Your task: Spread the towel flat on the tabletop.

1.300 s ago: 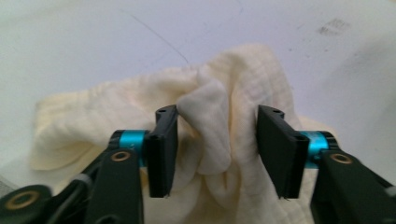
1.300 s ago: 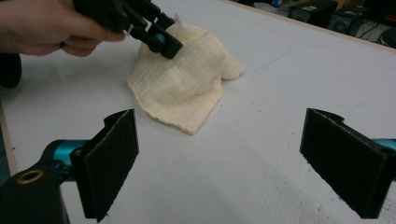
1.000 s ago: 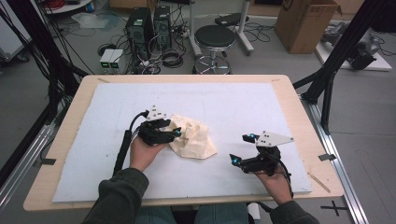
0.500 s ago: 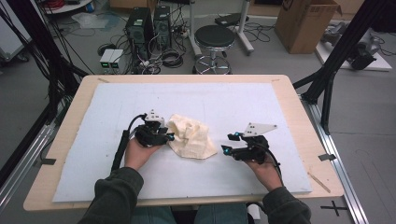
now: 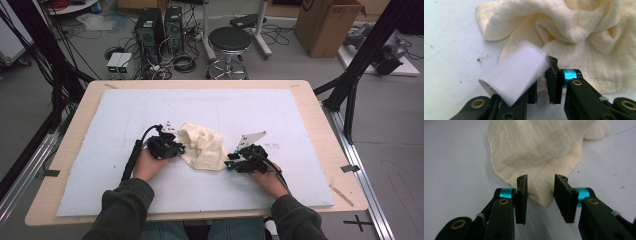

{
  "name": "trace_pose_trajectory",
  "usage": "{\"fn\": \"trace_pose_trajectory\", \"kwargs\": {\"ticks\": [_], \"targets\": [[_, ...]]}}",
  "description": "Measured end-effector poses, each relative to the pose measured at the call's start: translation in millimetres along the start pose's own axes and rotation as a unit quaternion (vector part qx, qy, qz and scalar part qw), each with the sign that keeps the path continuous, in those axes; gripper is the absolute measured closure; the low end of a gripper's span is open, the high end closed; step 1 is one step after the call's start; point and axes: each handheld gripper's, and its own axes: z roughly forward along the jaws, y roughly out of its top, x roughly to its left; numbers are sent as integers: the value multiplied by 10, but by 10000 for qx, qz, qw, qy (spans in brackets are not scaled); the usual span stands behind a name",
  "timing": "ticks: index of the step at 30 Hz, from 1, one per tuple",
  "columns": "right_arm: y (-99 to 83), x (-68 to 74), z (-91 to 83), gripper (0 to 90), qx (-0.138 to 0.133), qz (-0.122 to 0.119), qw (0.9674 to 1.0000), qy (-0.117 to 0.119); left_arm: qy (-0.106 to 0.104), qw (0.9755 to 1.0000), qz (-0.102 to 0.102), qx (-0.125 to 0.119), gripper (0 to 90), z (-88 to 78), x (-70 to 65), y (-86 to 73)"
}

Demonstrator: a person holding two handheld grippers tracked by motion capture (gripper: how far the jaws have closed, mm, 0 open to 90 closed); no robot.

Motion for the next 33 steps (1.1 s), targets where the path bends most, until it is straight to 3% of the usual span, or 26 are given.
{"fn": "trace_pose_trajectory", "kwargs": {"ticks": [9, 15, 18, 21, 26, 33], "targets": [[-13, -60, -1, 813, -60, 148, 9999, 46, 43, 9999, 113, -5, 858, -5, -37, -5], [-11, -37, -63, 827, -48, 143, 9999, 51, 76, 9993, 362, 19, 862, -136, -114, -36], [-12, -15, -118, 828, -96, 137, 9998, 45, 70, 9989, 447, -144, 862, -275, -195, -66], [-18, 69, -252, 827, -214, 100, 9997, 36, 96, 9980, 577, -244, 862, -451, -287, -180], [-17, 261, -397, 826, -215, -73, 9997, 41, 61, 9978, 554, -372, 862, -620, -382, -324], [-55, 536, -529, 821, -175, -235, 9995, 131, 83, 9958, 746, -520, 861, -911, -653, -555]]}}
